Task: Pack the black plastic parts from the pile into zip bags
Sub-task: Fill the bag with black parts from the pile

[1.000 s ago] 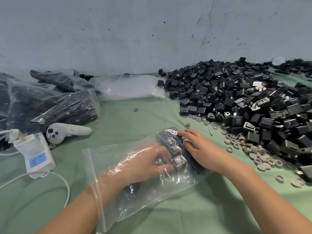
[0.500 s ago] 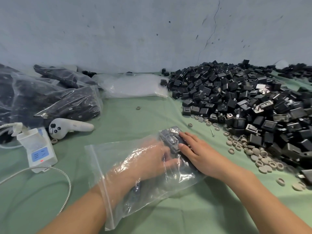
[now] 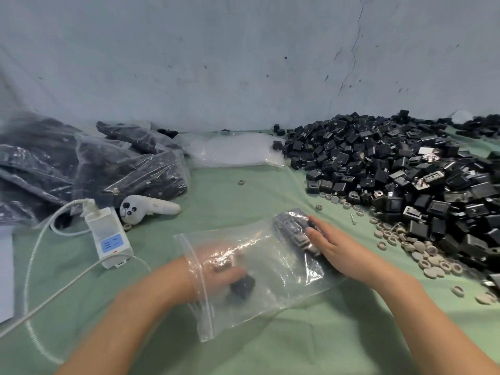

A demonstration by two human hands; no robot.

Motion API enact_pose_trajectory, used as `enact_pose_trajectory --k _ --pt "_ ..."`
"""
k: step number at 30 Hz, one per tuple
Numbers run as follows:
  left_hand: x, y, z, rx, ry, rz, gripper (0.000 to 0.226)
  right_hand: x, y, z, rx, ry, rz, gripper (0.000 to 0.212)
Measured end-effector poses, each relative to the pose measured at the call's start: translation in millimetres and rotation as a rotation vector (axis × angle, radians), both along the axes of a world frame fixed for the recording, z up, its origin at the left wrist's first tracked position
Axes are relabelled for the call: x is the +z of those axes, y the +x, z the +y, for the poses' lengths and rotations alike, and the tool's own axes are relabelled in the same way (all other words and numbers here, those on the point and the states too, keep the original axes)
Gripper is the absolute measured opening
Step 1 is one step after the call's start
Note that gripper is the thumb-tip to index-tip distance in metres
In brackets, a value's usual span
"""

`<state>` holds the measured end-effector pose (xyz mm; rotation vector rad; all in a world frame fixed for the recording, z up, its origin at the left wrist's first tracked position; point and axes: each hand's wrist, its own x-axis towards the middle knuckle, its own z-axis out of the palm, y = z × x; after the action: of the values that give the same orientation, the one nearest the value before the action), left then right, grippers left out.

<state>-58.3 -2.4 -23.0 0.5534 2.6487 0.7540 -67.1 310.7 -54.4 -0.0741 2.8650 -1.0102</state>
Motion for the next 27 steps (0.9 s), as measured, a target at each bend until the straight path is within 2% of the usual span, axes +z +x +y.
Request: enact_pose_trajectory --k 3,12,15,19,24,27 --pt "-2.3 10.5 -2.5 -0.009 -0.025 -0.075 0.044 -1.4 5.5 -1.4 -0.059 -0.114 0.013 0.063" --pt "-9.7 18.0 7.4 -0.093 0.013 -0.052 0.04 -5.4 8.8 -9.1 -0.102 -0.029 0.055 0.062" --pt "-13.6 12.1 20.6 -0.151 0.001 -0.003 0.046 -5.1 8.4 -8.9 -0.101 -0.008 0.056 0.061" --pt "-6.9 8.9 37.7 -0.204 0.075 -0.099 0.037 -6.5 7.1 -7.7 -0.102 -0.02 0.057 0.061" --pt "-23.5 6.2 48.5 -0.182 0.114 -0.085 0.056 -1.4 2.4 -3.8 -0.135 -0.163 0.006 0.055" --pt "-32.4 8.2 57.8 -0.133 0.148 0.01 0.043 -0.3 -0.1 0.6 -0.125 -0.163 -0.018 0.055"
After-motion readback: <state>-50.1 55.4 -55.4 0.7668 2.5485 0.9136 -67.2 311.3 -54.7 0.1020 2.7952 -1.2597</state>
